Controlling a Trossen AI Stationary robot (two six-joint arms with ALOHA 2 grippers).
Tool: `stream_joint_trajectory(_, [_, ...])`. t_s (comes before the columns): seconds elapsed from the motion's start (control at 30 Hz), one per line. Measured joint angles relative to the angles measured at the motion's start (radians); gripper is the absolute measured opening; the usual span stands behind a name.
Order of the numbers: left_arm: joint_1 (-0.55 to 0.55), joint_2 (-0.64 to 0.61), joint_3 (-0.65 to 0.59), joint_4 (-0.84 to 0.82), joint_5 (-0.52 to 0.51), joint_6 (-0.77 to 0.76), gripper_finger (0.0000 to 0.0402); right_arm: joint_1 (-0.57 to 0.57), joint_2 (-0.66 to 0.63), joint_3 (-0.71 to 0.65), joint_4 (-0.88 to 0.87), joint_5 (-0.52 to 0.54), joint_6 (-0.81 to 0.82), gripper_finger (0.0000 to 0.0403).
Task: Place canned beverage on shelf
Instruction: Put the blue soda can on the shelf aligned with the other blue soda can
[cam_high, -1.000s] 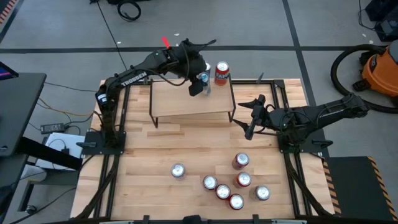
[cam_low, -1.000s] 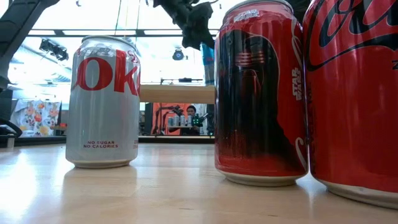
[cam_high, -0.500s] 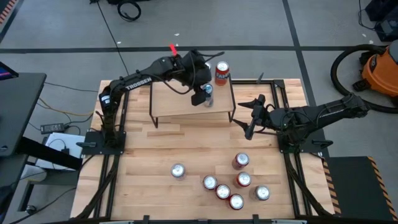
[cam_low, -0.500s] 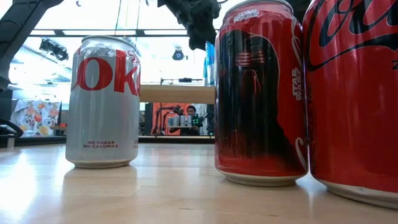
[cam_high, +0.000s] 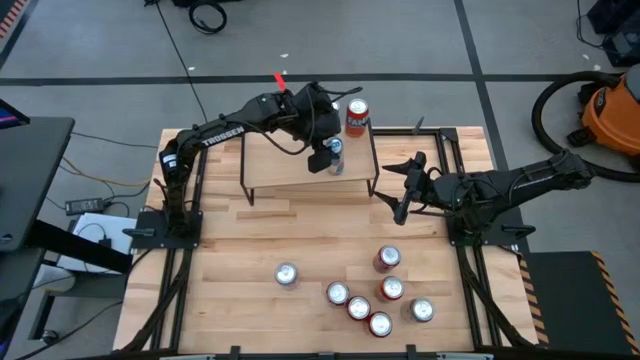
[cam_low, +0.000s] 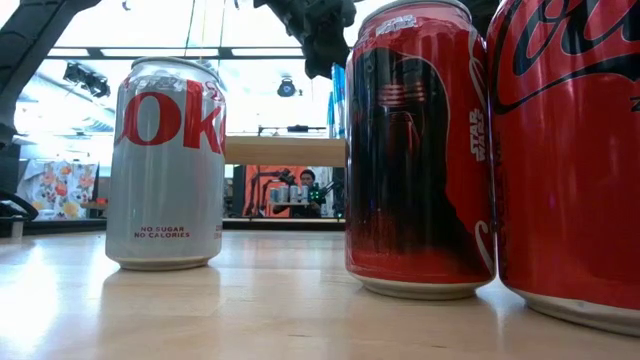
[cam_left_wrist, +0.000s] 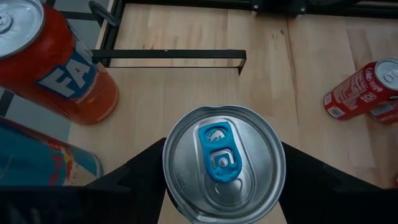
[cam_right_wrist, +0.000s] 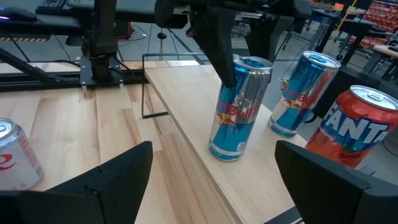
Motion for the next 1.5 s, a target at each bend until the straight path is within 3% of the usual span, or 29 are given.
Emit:
stream_joint_trajectory(0.47, [-0.004, 0.001, 0.0, -0.001, 0.003, 0.035, 0.025, 0.0, 0.0, 0.0, 0.0, 0.0, 0.0, 0.0349])
stream_joint_trajectory(0.87, [-0.034, 0.007, -0.007, -0.008, -0.116, 0.071, 0.031, 0.0, 0.0, 0.0, 0.0, 0.0, 0.0, 0.0349])
stream_joint_trajectory(1.5, [-0.045, 0.005, -0.003, -0.003, -0.126, 0.07, 0.0314, 0.0, 0.0, 0.0, 0.001, -0.003, 0.001, 0.0349])
